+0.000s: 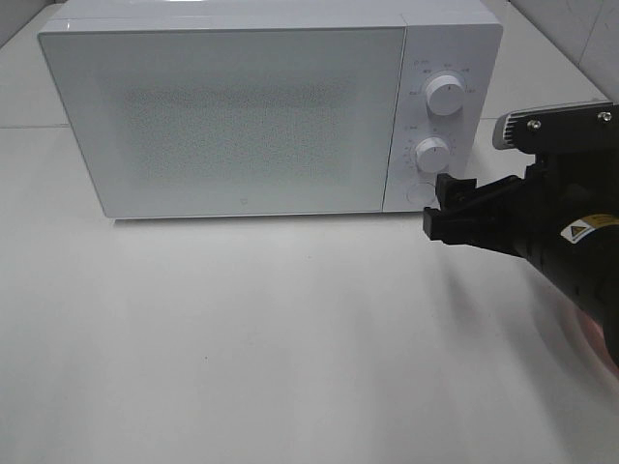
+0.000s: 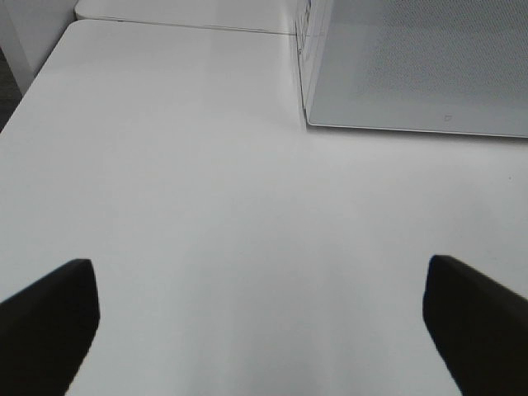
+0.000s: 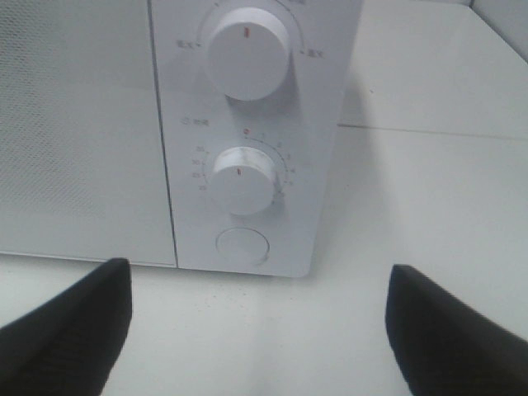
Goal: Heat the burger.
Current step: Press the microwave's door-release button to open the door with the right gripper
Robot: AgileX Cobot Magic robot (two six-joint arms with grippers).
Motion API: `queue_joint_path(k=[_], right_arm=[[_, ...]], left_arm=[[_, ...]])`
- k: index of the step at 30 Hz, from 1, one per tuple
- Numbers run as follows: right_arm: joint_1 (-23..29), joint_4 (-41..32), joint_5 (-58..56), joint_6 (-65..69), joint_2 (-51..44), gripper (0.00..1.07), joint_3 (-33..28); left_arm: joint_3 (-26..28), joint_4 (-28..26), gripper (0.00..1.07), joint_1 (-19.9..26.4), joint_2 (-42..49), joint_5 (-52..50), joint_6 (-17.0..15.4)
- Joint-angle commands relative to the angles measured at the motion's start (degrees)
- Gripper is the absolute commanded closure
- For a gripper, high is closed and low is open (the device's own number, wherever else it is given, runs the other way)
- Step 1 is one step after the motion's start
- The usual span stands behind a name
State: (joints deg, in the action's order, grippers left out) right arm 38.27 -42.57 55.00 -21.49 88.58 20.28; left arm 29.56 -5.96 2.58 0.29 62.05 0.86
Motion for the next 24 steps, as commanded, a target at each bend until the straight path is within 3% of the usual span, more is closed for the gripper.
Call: queue_joint_path(k=[1, 8, 10, 11, 13, 14, 15, 16, 17, 19, 20, 22, 24], right_arm=[[0.4, -5.27, 0.34, 4.3, 0.11, 0.33, 0.11], [0.4, -5.1, 0.34, 23.03, 0.11, 0.44, 0.11], [0.4, -5.1, 0.29, 34.61, 0.11, 0.55, 0.11], [0.4, -5.1, 0.29, 34.61, 0.11, 0.55, 0.11], [0.4, -5.1, -0.46, 45.55, 0.11, 0.7, 0.11], [0.4, -5.1, -0.46, 45.55, 0.11, 0.7, 0.11], [0.4, -5.04, -0.63, 51.97, 0.11, 0.82, 0.11], [0.4, -5.04, -0.63, 51.97, 0.11, 0.82, 0.11], [0.4, -4.98, -1.38, 57.87, 0.11, 0.93, 0.11], [0.4, -4.76, -2.18, 60.45, 0.11, 0.97, 0.11], [0.4, -4.24, -3.84, 65.2, 0.11, 1.06, 0.11], [0.4, -3.78, -4.64, 67.55, 0.11, 1.07, 0.11], [0.4, -0.63, -6.07, 78.61, 0.11, 1.07, 0.11]], left_arm=[[-0.11, 0.11, 0.07, -0.4, 0.74, -0.92, 0.06], [-0.11, 0.11, 0.07, -0.4, 0.74, -0.92, 0.06], [-0.11, 0.11, 0.07, -0.4, 0.74, -0.92, 0.06], [-0.11, 0.11, 0.07, -0.4, 0.74, -0.92, 0.06], [-0.11, 0.11, 0.07, -0.4, 0.74, -0.92, 0.06], [-0.11, 0.11, 0.07, -0.4, 0.74, -0.92, 0.06], [-0.11, 0.11, 0.07, -0.4, 0.74, -0.92, 0.06], [-0.11, 0.11, 0.07, -0.4, 0.74, -0.92, 0.06], [-0.11, 0.11, 0.07, -0.4, 0.74, -0.92, 0.06], [-0.11, 0.11, 0.07, -0.4, 0.74, -0.92, 0.06], [-0.11, 0.11, 0.07, -0.4, 0.74, -0.92, 0.06], [-0.11, 0.11, 0.07, -0.4, 0.74, -0.92, 0.06], [-0.11, 0.11, 0.07, -0.4, 0.74, -0.92, 0.06]])
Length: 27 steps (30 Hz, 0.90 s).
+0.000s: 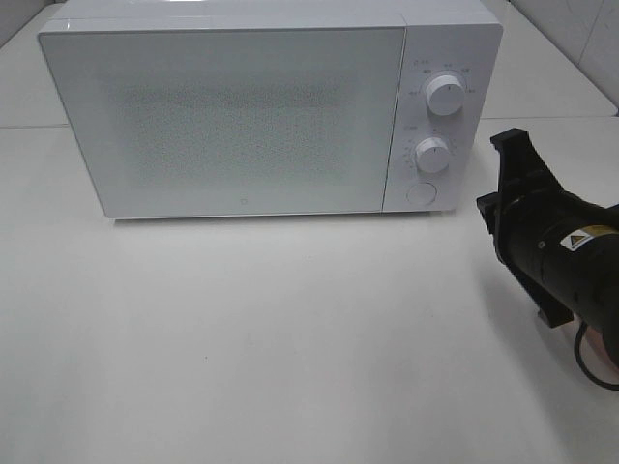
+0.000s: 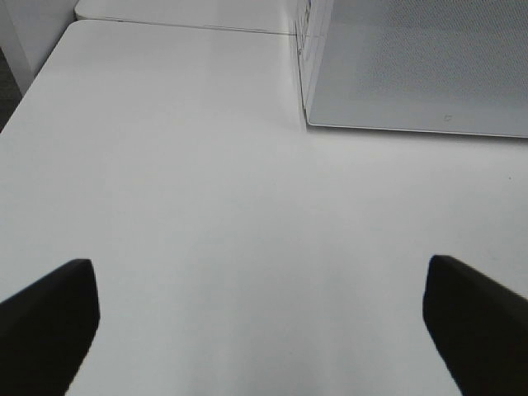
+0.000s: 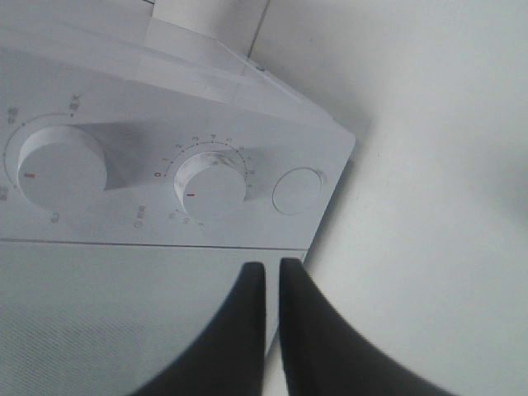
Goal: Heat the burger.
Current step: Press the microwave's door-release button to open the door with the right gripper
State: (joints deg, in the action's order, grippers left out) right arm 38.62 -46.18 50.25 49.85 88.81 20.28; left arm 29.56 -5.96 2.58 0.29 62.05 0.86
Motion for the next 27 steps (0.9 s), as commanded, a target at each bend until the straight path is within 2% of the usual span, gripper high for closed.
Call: queue_joint_path(k=[1, 3, 20, 27], right_arm=[[0.06, 2.98, -1.32, 7.28, -0.11, 1.07, 0.11], [0.06, 5.5, -1.55, 11.75, 0.11, 1.07, 0.11], [-0.11, 9.74, 1.83, 20.8, 8.71, 1.07, 0.29], [-5.16, 17.99, 1.55, 24.41, 13.64, 1.07, 3.78]], left_arm=[[-0.11, 0.11, 0.07, -0.4, 0.74, -0.92, 0.06], [-0.11, 0.11, 0.07, -0.4, 0.74, -0.92, 0.06], [-0.11, 0.11, 0.07, -0.4, 0.74, -0.92, 0.11], [-0.11, 0.11, 0.07, -0.4, 0.74, -0.92, 0.11]])
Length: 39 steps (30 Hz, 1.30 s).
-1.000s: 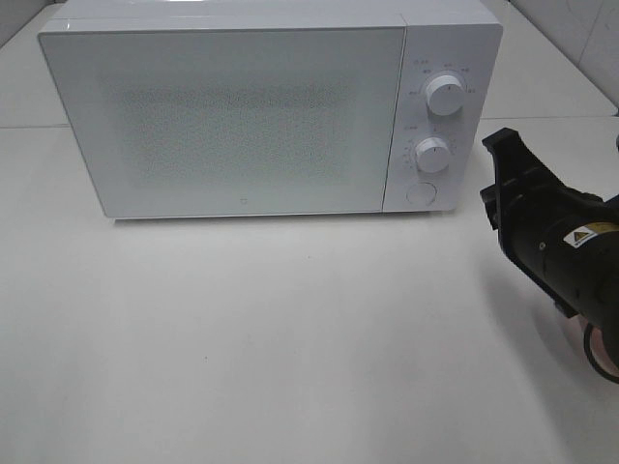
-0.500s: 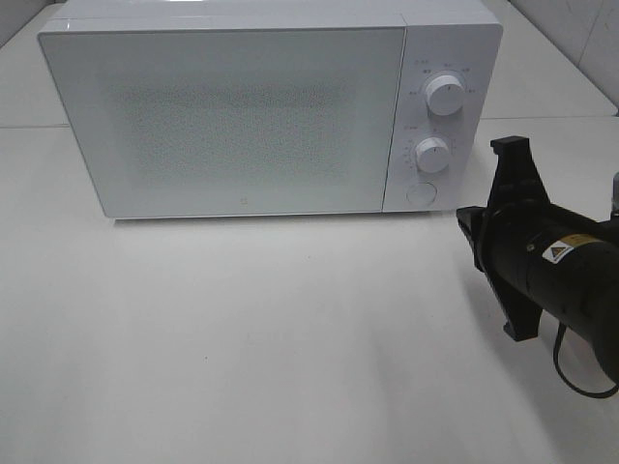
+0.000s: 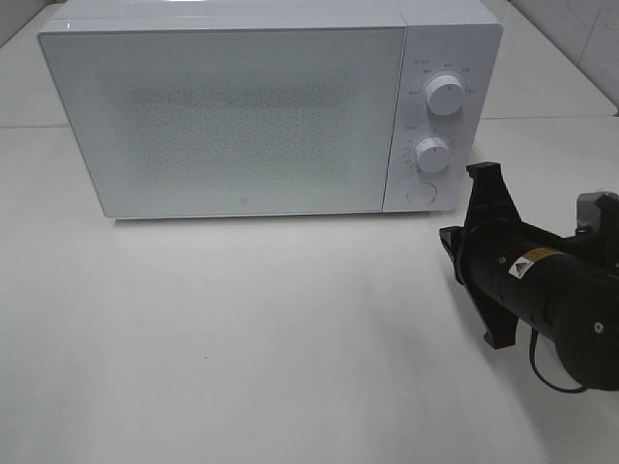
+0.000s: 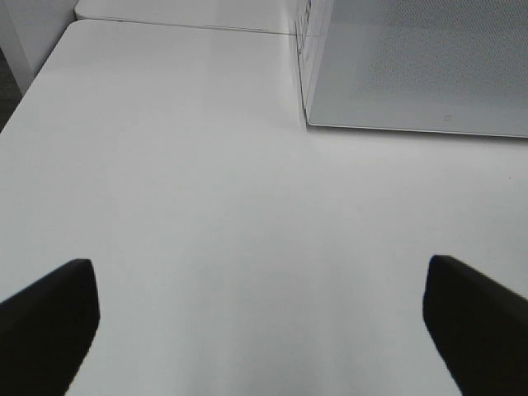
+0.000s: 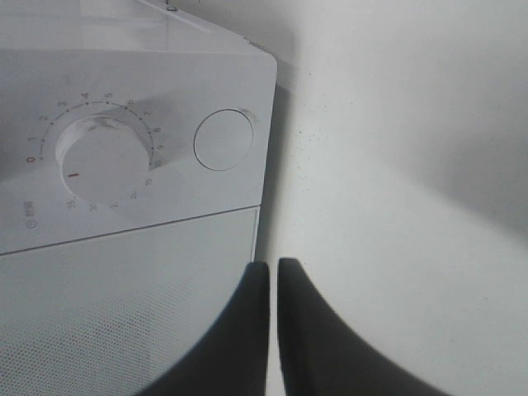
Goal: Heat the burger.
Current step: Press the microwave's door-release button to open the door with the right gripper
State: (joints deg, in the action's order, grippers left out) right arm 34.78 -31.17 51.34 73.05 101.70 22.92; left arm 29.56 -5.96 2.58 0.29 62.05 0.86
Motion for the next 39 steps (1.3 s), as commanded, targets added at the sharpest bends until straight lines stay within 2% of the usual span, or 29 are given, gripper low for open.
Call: queue_joint_path(k=[1, 18, 39], right_arm=[[-2.58, 4.87, 0.52, 2.75, 1.78, 1.07, 2.35], [-10.26, 10.89, 0.23, 4.7, 11.52, 1.07, 12.61], [-10.26, 10.2, 0.52, 6.07, 19.94, 1.07, 21.37]], left_arm=[[-0.11, 0.11, 0.07, -0.4, 0.74, -0.92, 0.11], [-0.11, 0.11, 0.07, -0.4, 0.74, -0.92, 0.11], [-0.11, 0.11, 0.07, -0.4, 0.74, -0.92, 0.11]])
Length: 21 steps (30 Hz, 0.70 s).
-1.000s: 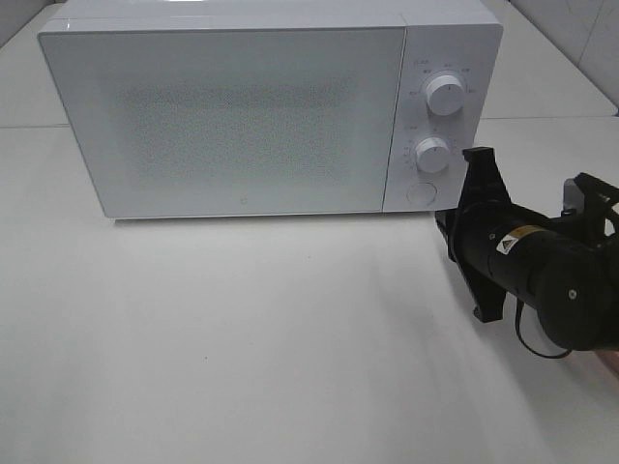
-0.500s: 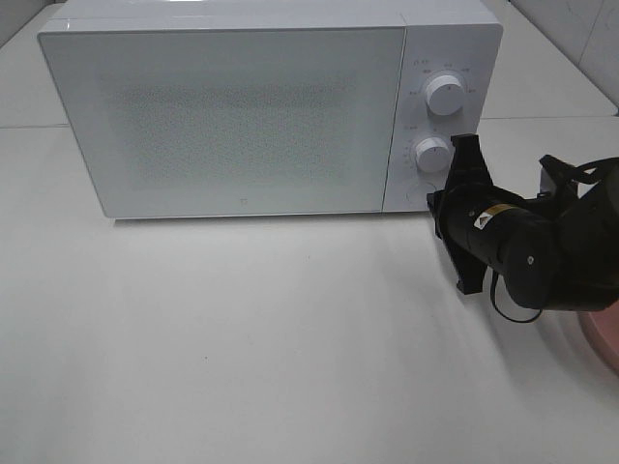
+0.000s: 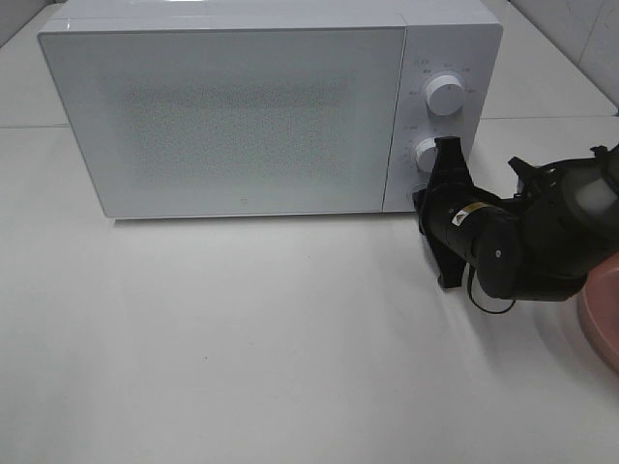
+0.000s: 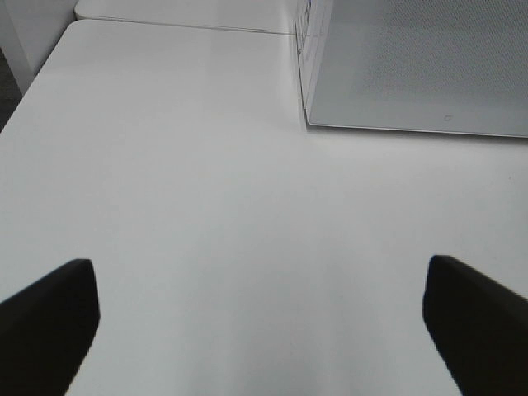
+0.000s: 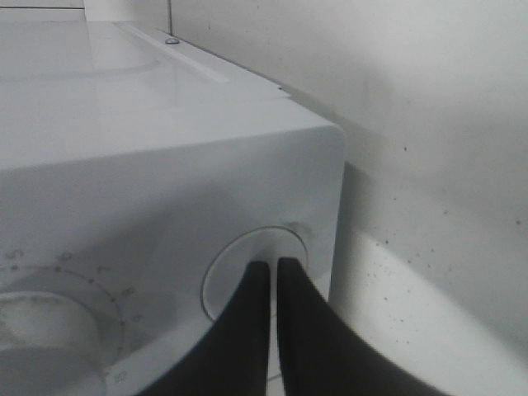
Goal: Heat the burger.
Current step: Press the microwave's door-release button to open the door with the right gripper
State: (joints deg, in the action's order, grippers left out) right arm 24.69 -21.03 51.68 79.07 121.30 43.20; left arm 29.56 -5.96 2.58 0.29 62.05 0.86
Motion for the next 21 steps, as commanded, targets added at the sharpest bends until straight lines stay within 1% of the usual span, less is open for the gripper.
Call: queue_joint_path(k=[1, 4, 10, 12, 18, 21], right_arm=[[-0.17, -0.4, 0.34, 0.06, 0.52, 1.07, 1.32], [-0.17, -0.8, 0.52, 0.06, 0.52, 1.07, 1.32], [-2.12, -0.97, 1.15, -0.4, 0.4, 1.07, 1.32], [-2.41, -0.86, 3.55, -0.46, 0.23, 1.07, 1.32], [-2.41, -0.4, 5.84, 0.11, 0.17, 1.07, 1.32], [-2.41, 0.92, 8.37, 0.4, -1.15, 1.07, 1.32]], left_arm=[[-0.11, 0.11, 0.07, -0.4, 0.74, -0.92, 0.11], [-0.11, 0.11, 0.07, -0.4, 0.74, -0.92, 0.11], [-0.11, 0.11, 0.07, -0.4, 0.74, -0.92, 0.11], [-0.11, 0.11, 0.07, -0.4, 0.74, -0.92, 0.11], [-0.11, 0.11, 0.07, -0.4, 0.74, -0.92, 0.11], [-0.11, 0.11, 0.07, -0.4, 0.74, -0.92, 0.11]])
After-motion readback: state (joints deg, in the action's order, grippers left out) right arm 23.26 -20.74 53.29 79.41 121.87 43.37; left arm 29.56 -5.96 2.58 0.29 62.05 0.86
